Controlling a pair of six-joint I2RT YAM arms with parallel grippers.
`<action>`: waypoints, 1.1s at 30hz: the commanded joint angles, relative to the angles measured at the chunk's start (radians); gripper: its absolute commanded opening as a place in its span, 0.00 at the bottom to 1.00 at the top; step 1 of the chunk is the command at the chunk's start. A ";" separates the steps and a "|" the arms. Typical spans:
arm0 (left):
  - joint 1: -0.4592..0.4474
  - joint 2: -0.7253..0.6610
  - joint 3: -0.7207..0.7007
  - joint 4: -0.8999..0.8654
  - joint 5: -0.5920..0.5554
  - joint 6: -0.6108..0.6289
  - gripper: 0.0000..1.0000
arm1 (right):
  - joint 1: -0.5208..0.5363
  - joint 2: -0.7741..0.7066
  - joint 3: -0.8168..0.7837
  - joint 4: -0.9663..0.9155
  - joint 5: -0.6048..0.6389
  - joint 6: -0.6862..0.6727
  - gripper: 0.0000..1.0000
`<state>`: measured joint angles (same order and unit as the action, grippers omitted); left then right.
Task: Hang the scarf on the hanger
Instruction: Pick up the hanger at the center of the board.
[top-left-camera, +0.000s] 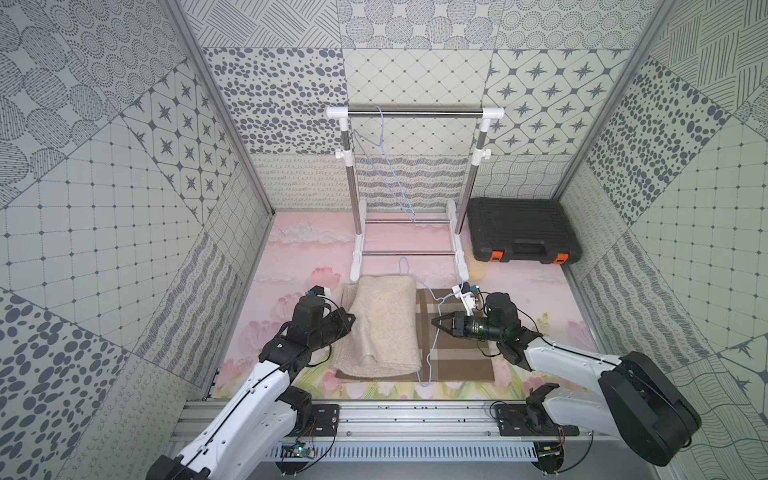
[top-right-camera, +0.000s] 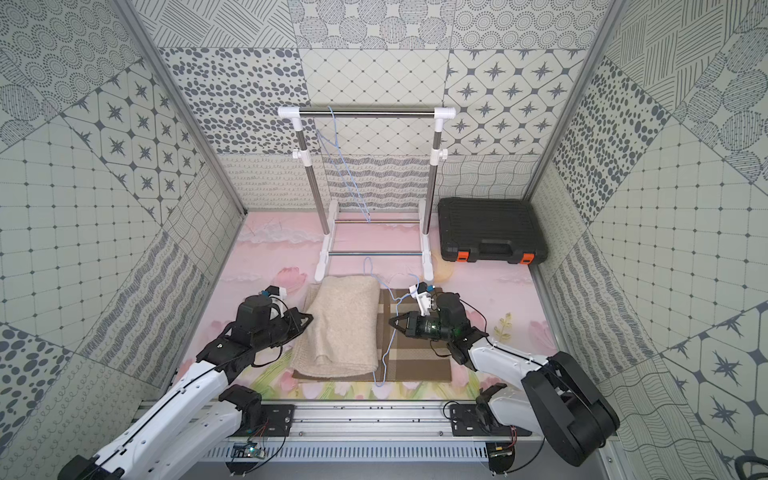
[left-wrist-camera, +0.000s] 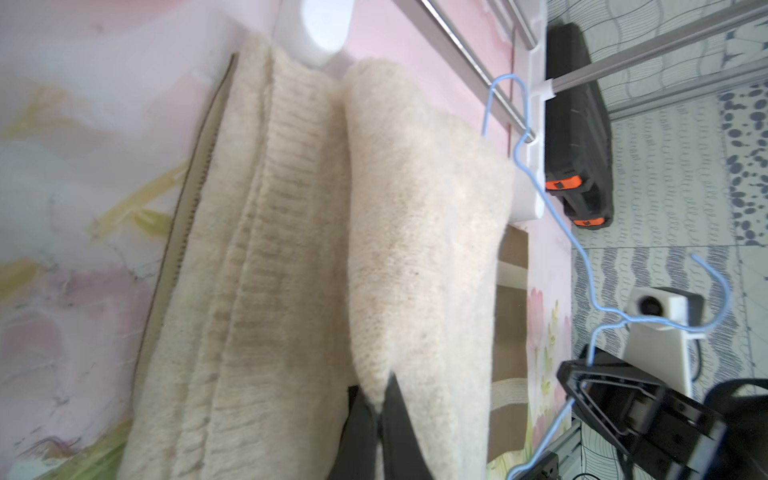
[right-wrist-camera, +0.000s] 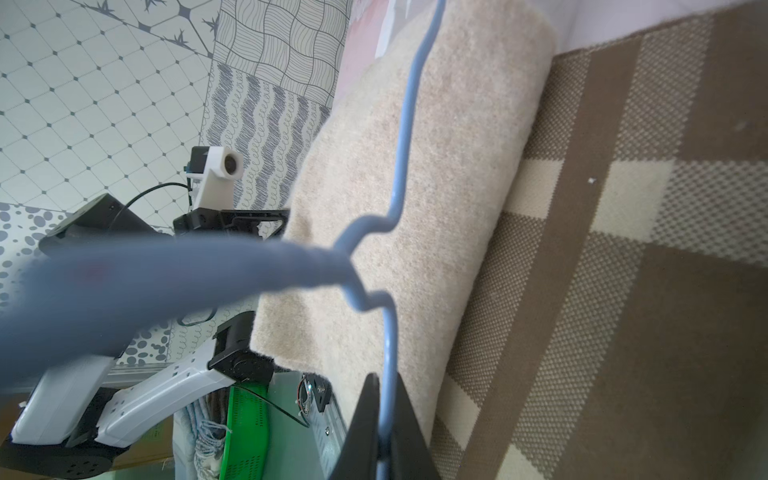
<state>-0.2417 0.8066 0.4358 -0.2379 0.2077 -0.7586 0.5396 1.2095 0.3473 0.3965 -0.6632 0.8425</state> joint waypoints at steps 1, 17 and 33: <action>0.008 0.117 -0.014 0.166 -0.037 -0.023 0.42 | 0.015 0.032 0.039 -0.132 0.001 -0.074 0.00; -0.125 0.175 0.245 -0.346 -0.124 -0.097 0.68 | 0.050 0.205 0.142 -0.116 -0.022 -0.112 0.00; -0.168 0.488 0.199 -0.013 -0.146 -0.015 0.66 | 0.040 0.170 0.142 -0.162 -0.014 -0.127 0.00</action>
<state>-0.4007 1.2346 0.6327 -0.3382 0.0772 -0.8101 0.5766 1.3808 0.4816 0.2588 -0.6861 0.7467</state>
